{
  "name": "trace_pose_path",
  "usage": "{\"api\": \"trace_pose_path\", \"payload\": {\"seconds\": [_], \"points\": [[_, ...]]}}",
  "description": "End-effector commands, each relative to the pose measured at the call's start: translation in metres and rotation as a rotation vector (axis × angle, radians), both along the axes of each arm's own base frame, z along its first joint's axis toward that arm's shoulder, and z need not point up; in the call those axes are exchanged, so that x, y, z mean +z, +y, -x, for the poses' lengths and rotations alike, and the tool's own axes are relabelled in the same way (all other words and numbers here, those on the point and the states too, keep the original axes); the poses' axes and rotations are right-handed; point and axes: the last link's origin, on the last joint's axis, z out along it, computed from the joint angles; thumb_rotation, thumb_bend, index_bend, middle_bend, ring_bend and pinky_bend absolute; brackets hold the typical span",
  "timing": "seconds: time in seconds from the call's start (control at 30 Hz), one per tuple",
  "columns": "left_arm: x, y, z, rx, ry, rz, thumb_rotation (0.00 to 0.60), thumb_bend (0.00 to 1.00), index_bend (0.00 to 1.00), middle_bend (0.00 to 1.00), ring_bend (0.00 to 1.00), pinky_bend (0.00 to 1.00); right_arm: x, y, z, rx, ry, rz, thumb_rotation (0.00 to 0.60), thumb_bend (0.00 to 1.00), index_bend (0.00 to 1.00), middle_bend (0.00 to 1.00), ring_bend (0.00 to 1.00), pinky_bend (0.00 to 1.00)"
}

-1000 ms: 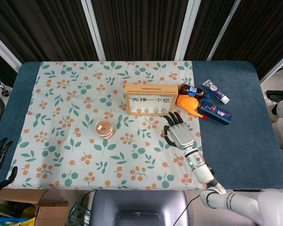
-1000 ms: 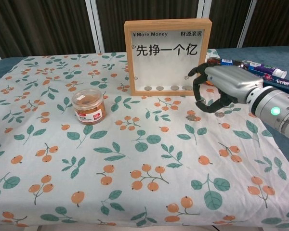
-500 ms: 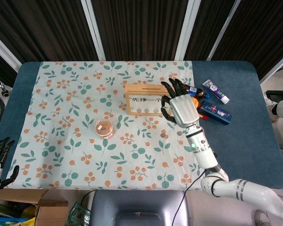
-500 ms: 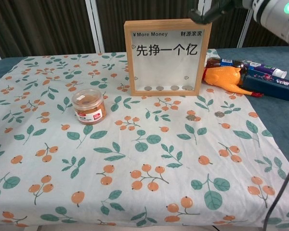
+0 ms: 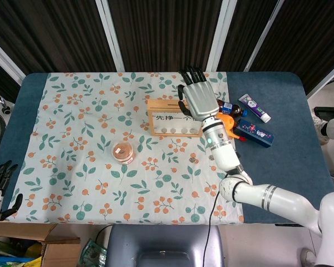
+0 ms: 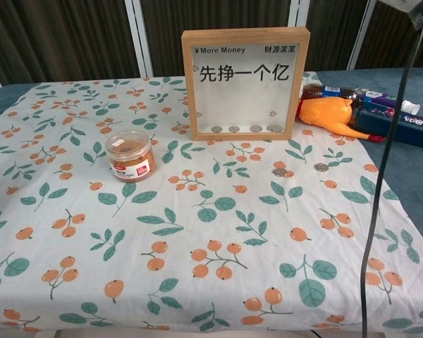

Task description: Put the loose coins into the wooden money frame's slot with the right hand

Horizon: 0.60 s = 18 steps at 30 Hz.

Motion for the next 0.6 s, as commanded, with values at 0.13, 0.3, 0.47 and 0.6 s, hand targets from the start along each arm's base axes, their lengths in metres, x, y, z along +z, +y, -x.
{"api": "trace_pose_path", "payload": {"seconds": [0.13, 0.3, 0.47, 0.6], "points": [[0.001, 0.0, 0.001, 0.003, -0.003, -0.005, 0.6, 0.44, 0.0, 0.0, 0.0, 0.0, -0.009, -0.018, -0.003, -0.073, 0.031, -0.039, 0.6, 0.61, 0.75, 0.25, 0.08, 0.21], [0.001, 0.001, 0.001, 0.004, -0.002, -0.003, 0.6, 0.44, 0.0, 0.0, 0.0, 0.0, -0.014, -0.02, 0.005, -0.116, 0.022, -0.084, 0.6, 0.61, 0.75, 0.25, 0.08, 0.21], [0.0, 0.001, 0.0, 0.004, 0.0, -0.001, 0.6, 0.44, 0.0, 0.0, 0.0, 0.0, -0.013, -0.023, 0.01, -0.14, 0.027, -0.089, 0.6, 0.61, 0.75, 0.25, 0.08, 0.21], [0.0, 0.002, 0.0, 0.004, 0.0, 0.0, 0.6, 0.44, 0.0, 0.0, 0.0, 0.0, -0.012, -0.024, 0.013, -0.152, 0.035, -0.085, 0.6, 0.61, 0.75, 0.25, 0.08, 0.21]]}}
